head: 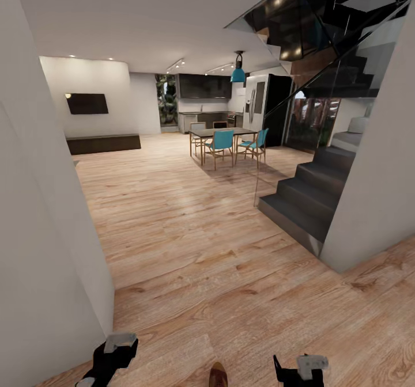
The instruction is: Pick up the two gym shoes and the two sandals from the corridor floor and place them onto the hallstand (shoe rack) in the corridor, making sure they are on the rack and not on the floor. Arrange them so the two gym shoes are next to each other and the two sandals are next to each other.
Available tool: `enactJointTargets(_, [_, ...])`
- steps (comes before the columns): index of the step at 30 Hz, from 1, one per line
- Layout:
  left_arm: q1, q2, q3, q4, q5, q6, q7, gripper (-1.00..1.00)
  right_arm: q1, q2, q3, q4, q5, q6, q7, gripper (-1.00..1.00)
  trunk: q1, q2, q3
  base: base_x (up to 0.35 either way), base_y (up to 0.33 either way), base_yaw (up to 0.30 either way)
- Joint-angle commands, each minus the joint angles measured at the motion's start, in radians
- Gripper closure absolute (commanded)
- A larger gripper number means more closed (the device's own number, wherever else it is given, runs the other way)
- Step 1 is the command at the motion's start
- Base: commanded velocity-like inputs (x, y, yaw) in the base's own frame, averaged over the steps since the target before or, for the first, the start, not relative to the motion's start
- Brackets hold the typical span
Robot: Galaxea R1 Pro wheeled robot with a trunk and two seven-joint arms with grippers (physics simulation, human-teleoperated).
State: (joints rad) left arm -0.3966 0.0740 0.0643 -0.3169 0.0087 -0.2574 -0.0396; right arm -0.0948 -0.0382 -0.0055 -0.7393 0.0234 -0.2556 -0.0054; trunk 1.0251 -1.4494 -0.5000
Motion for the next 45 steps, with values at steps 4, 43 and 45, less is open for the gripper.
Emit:
enactJointTargets(4, [-0.058, -0.003, 0.006, -0.001, -0.028, 0.069, -0.03, -1.0, -0.064, 0.001, 0.0, -0.015, 0.002, 0.135, -0.001, -1.0, 0.0, -0.001, -0.001, 0.0, 0.0, 0.0])
enactJointTargets(43, [-0.231, -0.074, -0.044, -0.009, -0.11, 0.263, -0.053, -1.0, -0.287, 0.015, 0.006, 0.084, -0.004, 0.412, 0.004, -1.0, 0.0, -0.001, -0.001, 0.016, 0.0, 0.0])
enactJointTargets(45, [-0.231, -0.075, -0.044, -0.009, -0.111, 0.263, -0.053, -1.0, -0.287, 0.015, 0.005, 0.085, -0.004, 0.412, 0.004, -1.0, 0.0, -0.001, -0.001, 0.237, 0.0, 0.0])
